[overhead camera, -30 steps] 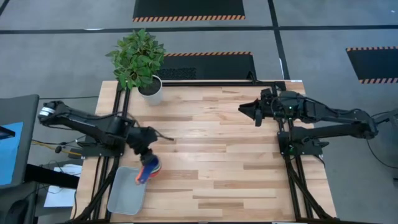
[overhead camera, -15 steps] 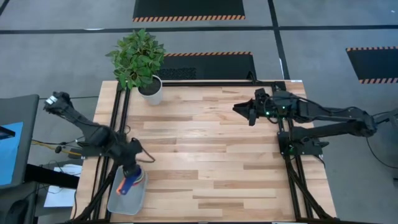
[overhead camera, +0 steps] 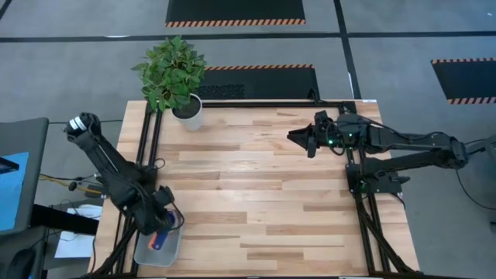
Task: Nest measuring cups in basket
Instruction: Put the stacked measuring cups into the gray bin, then return to Home Position
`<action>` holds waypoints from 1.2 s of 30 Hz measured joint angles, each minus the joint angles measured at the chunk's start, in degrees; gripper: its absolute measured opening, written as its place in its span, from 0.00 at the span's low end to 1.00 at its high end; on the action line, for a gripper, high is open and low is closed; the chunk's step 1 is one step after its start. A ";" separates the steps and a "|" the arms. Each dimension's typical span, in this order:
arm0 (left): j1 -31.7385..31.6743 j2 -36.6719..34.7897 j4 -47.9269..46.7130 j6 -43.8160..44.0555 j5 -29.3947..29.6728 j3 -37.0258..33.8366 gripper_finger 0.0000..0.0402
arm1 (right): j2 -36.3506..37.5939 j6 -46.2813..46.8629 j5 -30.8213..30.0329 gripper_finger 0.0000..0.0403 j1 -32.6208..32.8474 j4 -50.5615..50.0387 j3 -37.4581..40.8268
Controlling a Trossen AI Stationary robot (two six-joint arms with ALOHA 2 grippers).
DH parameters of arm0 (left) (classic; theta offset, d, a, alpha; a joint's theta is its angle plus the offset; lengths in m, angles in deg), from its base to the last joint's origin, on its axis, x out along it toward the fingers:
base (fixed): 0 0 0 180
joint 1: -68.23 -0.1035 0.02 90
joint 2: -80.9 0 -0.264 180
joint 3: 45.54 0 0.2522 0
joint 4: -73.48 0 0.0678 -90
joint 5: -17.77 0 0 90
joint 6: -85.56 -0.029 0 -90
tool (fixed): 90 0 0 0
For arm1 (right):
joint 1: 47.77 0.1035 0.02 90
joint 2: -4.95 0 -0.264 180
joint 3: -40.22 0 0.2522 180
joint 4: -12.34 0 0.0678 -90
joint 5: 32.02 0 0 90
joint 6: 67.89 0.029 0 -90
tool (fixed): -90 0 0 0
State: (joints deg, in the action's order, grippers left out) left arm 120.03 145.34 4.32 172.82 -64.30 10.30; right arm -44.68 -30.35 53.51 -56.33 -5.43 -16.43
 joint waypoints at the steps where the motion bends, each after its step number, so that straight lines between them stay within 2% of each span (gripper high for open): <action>1: 0.59 1.08 0.01 0.51 0.73 0.00 0.21 | 0.04 0.00 0.02 0.38 0.00 0.00 0.00; 10: 3.31 9.79 5.50 5.48 2.44 0.18 0.33 | 0.24 0.15 0.03 0.41 0.75 -0.12 0.00; 20: 3.80 8.14 3.62 8.55 0.81 2.06 0.47 | 0.24 -0.47 0.07 0.45 0.96 -0.20 0.00; 30: 3.80 6.47 -0.81 8.81 1.68 6.85 0.50 | 0.67 -1.55 0.11 0.44 2.72 -0.39 0.00; 36: 3.66 6.43 -7.72 8.80 4.06 10.78 0.49 | 3.85 -1.60 0.07 0.43 2.93 -0.53 -0.02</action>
State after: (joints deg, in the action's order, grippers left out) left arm 123.68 151.77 -3.40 181.62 -60.23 21.09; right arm -40.83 -31.96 53.58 -53.40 -5.96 -16.46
